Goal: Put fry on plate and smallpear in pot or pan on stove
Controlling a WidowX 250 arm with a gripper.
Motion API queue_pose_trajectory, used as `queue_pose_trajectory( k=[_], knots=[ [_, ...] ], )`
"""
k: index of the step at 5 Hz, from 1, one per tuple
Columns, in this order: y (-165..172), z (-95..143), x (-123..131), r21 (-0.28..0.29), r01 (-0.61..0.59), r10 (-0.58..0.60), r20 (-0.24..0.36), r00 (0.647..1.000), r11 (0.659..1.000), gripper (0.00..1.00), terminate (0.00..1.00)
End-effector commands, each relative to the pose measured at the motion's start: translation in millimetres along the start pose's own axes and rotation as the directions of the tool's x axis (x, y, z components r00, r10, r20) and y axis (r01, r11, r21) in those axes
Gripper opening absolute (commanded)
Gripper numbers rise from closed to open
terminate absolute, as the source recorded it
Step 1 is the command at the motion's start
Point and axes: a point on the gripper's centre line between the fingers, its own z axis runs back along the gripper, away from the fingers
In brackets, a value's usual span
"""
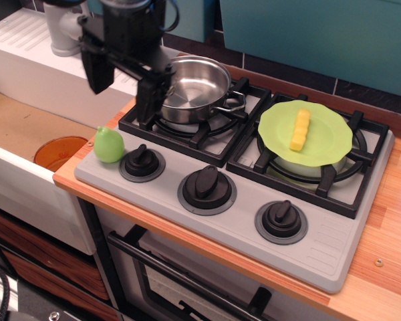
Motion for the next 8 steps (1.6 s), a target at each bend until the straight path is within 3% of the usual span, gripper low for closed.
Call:
queue_pose_trajectory(
  k=[1, 3, 6, 8],
  knots=[
    [11, -4, 4, 0.011, -0.012, 0.011, 0.085, 0.996, 1.0, 1.0, 0.0],
    [24, -24, 6, 0.009, 0.008, -0.009, 0.147, 0.989, 1.0, 1.0, 0.0],
    [36, -42, 4, 0.012, -0.002, 0.0, 0.162, 0.987, 1.0, 1.0, 0.0],
    [33, -55, 2, -0.02, -0.006, 0.01, 0.172, 0.985, 1.0, 1.0, 0.0]
  ],
)
